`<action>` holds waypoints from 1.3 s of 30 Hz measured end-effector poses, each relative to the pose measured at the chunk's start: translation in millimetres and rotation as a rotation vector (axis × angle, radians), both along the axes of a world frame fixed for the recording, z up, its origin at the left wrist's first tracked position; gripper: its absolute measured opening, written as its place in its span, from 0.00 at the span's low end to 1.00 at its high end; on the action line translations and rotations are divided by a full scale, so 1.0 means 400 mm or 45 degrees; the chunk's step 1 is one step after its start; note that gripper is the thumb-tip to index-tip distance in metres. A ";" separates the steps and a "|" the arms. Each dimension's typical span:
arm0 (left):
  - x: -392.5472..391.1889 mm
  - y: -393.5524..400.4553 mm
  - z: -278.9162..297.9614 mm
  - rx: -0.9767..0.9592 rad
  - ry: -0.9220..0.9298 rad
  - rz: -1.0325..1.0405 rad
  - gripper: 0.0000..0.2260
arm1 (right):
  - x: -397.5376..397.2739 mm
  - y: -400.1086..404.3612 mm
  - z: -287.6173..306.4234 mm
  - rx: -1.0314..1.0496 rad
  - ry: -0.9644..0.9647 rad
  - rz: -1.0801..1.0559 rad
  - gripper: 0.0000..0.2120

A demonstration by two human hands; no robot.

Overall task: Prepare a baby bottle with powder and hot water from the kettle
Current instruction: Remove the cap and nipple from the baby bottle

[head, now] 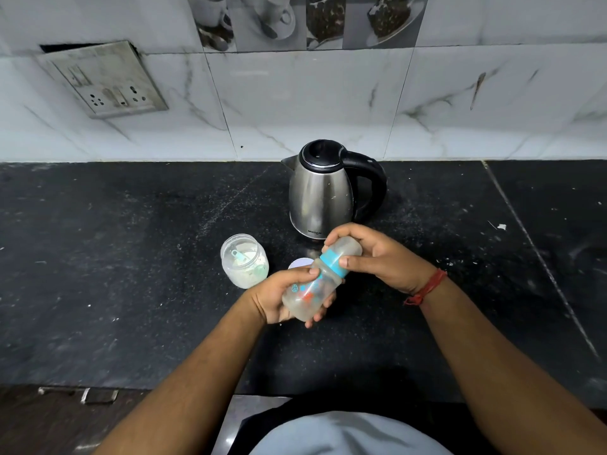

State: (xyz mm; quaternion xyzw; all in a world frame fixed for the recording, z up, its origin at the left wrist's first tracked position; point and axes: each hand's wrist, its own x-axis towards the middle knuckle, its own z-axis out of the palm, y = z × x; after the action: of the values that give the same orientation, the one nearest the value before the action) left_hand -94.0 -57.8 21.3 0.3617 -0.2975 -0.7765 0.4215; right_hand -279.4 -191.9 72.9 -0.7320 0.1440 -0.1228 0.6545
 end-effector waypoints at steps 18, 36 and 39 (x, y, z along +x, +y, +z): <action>-0.031 -0.023 0.034 -0.208 -0.585 0.290 0.19 | 0.012 -0.024 0.001 -0.228 0.206 -0.237 0.08; -0.014 -0.017 -0.013 -0.302 -0.877 0.705 0.26 | -0.090 -0.058 -0.189 -0.909 0.763 -0.755 0.25; -0.023 -0.019 -0.025 -0.288 -0.872 0.742 0.27 | -0.115 -0.054 -0.222 -0.971 0.853 -0.760 0.27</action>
State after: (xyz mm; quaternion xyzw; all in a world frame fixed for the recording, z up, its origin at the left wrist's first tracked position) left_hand -103.1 -65.3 11.2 0.6176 -0.3884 -0.4242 0.5364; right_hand -325.6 -213.3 -16.0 -0.8425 0.4883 -0.1068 0.2010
